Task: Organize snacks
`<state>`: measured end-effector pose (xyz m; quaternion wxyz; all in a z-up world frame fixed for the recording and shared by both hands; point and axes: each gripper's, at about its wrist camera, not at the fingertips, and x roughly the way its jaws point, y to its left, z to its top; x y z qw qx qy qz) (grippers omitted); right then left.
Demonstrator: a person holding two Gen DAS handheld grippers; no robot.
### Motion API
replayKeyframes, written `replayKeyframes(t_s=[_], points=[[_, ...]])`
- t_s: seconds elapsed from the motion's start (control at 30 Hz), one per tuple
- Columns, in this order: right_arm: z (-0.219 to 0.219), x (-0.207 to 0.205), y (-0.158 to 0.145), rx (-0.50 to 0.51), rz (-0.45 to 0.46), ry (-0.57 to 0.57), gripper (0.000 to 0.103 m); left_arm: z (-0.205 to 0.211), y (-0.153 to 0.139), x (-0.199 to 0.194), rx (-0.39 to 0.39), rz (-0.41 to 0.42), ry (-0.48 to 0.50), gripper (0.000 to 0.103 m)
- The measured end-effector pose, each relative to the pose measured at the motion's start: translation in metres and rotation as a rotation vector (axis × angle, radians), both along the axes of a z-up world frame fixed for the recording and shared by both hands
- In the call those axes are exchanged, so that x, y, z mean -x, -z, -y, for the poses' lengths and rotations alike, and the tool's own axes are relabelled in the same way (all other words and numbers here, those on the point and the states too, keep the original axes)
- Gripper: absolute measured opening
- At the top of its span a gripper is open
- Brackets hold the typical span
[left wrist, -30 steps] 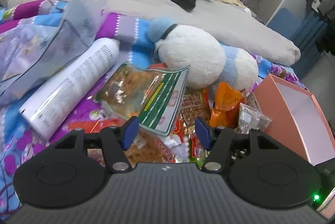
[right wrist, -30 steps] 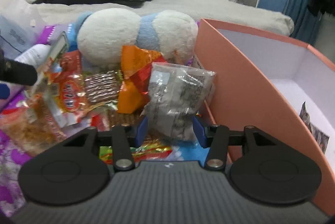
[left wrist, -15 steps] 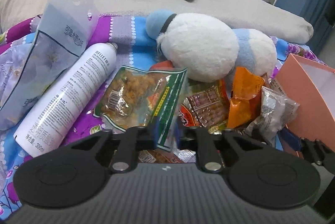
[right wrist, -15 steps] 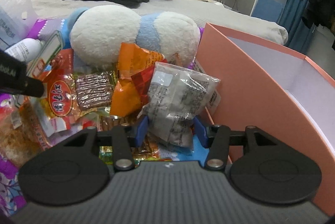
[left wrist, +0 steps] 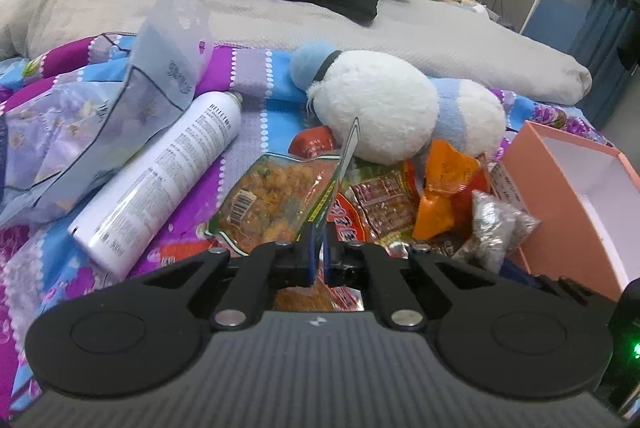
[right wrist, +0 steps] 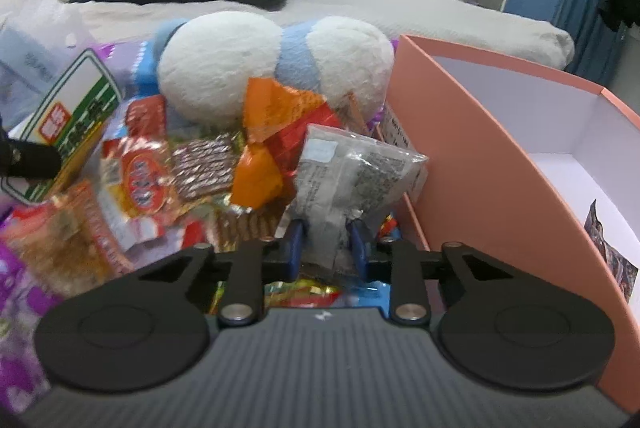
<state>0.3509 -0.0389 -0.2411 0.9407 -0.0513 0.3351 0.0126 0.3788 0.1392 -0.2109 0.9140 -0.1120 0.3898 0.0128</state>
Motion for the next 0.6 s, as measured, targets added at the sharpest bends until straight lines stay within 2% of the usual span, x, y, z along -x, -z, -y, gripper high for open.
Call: replayKeyframes(t_s=[0.27, 0.6], points=[[0.006, 0.036, -0.014, -0.038, -0.054, -0.085, 0.022, 0.014, -0.020, 0.051, -0.001, -0.005, 0.017, 0.004], [0.023, 0.103, -0.030, -0.056, -0.127, -0.166, 0.022, 0.032, -0.040, 0.130, -0.021, -0.006, 0.012, 0.003]])
